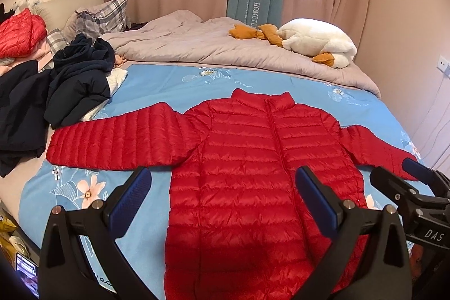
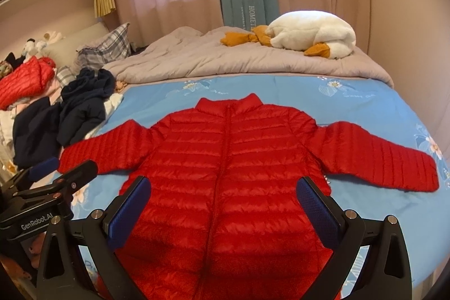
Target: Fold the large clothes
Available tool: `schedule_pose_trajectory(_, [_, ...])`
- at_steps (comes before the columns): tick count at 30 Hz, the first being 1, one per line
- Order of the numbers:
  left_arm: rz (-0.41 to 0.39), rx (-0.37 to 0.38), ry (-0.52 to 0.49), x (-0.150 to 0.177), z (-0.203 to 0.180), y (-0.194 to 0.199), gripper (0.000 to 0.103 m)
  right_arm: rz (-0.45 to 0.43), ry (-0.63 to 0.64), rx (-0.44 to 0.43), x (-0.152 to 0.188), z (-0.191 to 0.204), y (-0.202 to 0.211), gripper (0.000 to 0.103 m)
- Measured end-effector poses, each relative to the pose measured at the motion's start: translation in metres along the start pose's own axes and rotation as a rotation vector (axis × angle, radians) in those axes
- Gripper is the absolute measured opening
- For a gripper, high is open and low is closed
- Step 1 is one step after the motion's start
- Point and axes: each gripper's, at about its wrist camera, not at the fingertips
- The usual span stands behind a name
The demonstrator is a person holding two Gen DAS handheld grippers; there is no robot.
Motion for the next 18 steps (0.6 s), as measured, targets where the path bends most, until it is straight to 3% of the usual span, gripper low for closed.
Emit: schedule_pose_trajectory(18, [-0.006, 0.017, 0.008, 0.0027, 0.0024, 0.0080, 0.103, -0.092, 0.033, 0.105, 0.0012, 0.0040, 0.0026, 0.103])
Point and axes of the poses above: each gripper's, at about its wrist camera, not at the fingertips, and y roughly against the way its jaws point, z to its left, x to its underside, and after that the axes turned 13 degrees about -y, right-handed
